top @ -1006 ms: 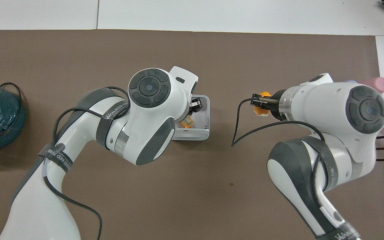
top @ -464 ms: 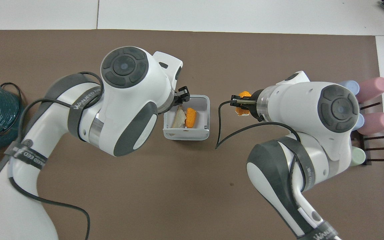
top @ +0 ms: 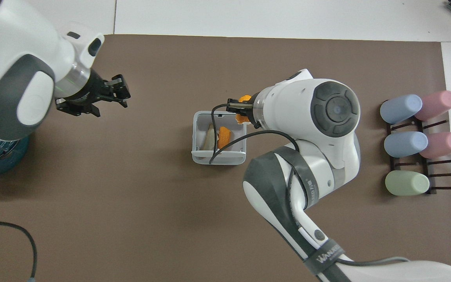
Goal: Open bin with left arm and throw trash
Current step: 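Release the corn into the bin while the left gripper withdraws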
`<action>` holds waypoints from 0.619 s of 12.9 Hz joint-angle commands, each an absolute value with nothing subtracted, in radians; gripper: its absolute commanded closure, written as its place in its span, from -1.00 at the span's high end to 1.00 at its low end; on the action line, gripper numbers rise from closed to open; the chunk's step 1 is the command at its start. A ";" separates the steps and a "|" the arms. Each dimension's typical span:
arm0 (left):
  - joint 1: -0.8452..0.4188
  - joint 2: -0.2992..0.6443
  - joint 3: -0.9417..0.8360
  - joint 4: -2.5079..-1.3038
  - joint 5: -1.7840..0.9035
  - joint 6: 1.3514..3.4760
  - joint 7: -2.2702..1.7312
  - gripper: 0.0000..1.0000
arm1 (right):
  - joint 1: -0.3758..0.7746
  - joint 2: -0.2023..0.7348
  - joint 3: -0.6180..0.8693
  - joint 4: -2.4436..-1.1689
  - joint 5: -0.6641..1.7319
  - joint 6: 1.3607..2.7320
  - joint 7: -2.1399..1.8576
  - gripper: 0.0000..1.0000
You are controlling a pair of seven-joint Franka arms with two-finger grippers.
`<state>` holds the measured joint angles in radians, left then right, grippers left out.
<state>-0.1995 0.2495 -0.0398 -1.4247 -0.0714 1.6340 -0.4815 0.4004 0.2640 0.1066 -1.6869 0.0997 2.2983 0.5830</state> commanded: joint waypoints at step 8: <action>-0.054 0.040 -0.054 -1.439 -0.034 1.327 -0.115 0.35 | 0.471 0.331 0.106 -1.684 0.080 2.287 0.617 1.00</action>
<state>-0.0554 0.0756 -0.0452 -1.4202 -0.0612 1.3789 -0.1421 0.4731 0.3394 0.1072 -1.6800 0.0960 2.2956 0.6028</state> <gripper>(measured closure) 0.322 0.326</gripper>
